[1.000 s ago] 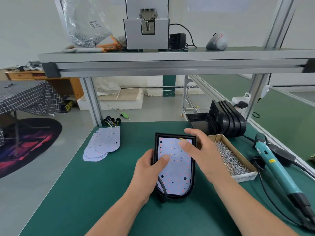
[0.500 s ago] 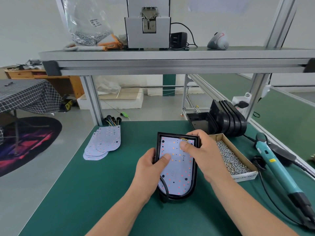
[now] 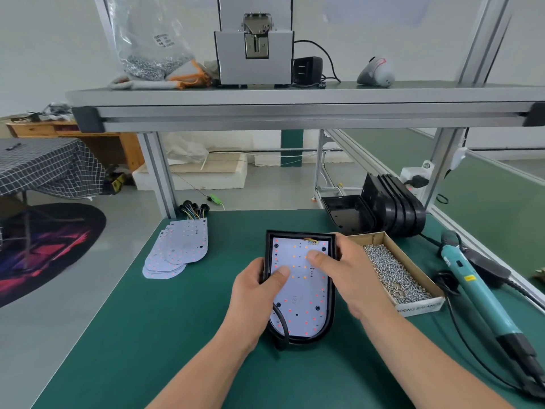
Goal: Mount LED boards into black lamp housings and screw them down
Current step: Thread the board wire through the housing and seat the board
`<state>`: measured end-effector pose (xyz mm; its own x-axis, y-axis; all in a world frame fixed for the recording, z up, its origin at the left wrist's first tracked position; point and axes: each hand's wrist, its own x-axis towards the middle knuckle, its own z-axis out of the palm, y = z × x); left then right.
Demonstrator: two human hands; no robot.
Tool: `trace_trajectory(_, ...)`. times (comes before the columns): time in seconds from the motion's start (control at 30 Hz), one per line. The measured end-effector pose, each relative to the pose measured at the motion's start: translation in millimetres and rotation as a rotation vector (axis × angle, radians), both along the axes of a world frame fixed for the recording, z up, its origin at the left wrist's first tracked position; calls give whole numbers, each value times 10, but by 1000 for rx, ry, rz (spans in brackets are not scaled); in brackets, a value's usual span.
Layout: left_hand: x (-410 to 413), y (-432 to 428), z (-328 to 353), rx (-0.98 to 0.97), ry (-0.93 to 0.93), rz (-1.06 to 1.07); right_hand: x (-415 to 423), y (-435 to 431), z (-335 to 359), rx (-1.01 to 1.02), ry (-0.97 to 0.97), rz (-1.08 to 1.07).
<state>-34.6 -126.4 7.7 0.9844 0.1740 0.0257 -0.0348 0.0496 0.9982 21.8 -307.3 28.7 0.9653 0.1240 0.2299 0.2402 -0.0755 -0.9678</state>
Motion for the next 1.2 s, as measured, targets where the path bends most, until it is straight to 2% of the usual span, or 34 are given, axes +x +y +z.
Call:
trace_trajectory(0.67, 17, -25, 26, 81, 11, 43, -18, -3, 44, 40, -14, -58)
trace_trajectory(0.9, 45, -26, -14, 156, -2, 90, 19, 29, 16, -173, -71, -146)
trace_trajectory(1.07, 67, -1, -66, 109, -5, 98, 6, 33, -69, 1, 94, 44)
trace_trajectory(1.2, 61, -5, -50, 28, 1, 53, 77, 14, -130, -26, 85, 26)
